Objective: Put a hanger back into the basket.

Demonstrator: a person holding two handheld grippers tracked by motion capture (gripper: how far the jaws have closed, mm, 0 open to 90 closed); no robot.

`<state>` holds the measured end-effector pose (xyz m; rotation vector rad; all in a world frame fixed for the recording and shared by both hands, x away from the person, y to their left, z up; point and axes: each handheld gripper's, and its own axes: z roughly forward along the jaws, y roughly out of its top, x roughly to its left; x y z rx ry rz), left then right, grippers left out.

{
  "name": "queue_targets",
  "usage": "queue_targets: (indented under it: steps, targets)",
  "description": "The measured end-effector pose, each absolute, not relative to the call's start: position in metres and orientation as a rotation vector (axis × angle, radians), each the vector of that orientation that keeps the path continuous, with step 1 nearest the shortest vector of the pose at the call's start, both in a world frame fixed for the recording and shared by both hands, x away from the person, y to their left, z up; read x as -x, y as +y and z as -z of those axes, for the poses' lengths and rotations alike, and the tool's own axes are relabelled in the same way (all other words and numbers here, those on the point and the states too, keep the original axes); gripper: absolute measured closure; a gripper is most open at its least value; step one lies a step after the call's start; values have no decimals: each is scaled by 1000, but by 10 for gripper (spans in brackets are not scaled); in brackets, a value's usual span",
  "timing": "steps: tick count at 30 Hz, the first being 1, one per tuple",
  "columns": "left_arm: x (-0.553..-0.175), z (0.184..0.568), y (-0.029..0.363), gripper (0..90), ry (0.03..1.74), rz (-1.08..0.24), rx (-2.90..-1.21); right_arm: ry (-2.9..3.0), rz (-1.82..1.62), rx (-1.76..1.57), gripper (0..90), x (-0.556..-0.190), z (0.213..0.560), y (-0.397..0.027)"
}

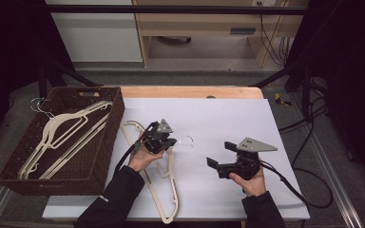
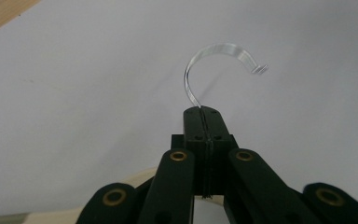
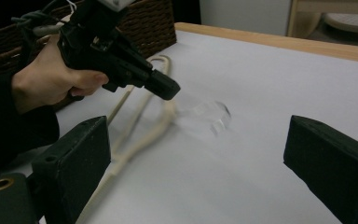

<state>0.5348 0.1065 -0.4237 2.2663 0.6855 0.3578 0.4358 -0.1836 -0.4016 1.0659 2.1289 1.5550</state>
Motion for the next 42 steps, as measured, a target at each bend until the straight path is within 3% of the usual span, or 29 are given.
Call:
queue_targets:
  steps: [5,13,15,18,33,42]
  targets:
    - [-532,418,111,900,684,-367,-2261,2185,-1551,-1057,75,-442,405,-164]
    - [-537,433,110,899,700,-306,-2243,2128,-1579,-1081,80,-441,402,-173]
    - [-540,442,106,832,717,-303,-2259,2129,-1567,-1083,78,-441,403,-175]
    - [-546,455,100,805,714,-276,-2280,2121,-1556,-1090,77,-441,404,-178]
    - [-554,469,91,814,708,-251,-2363,2098,-1573,-1087,78,-441,400,-186]
    - [-558,468,91,882,723,-223,-2375,2121,-1582,-1108,82,-444,405,-181]
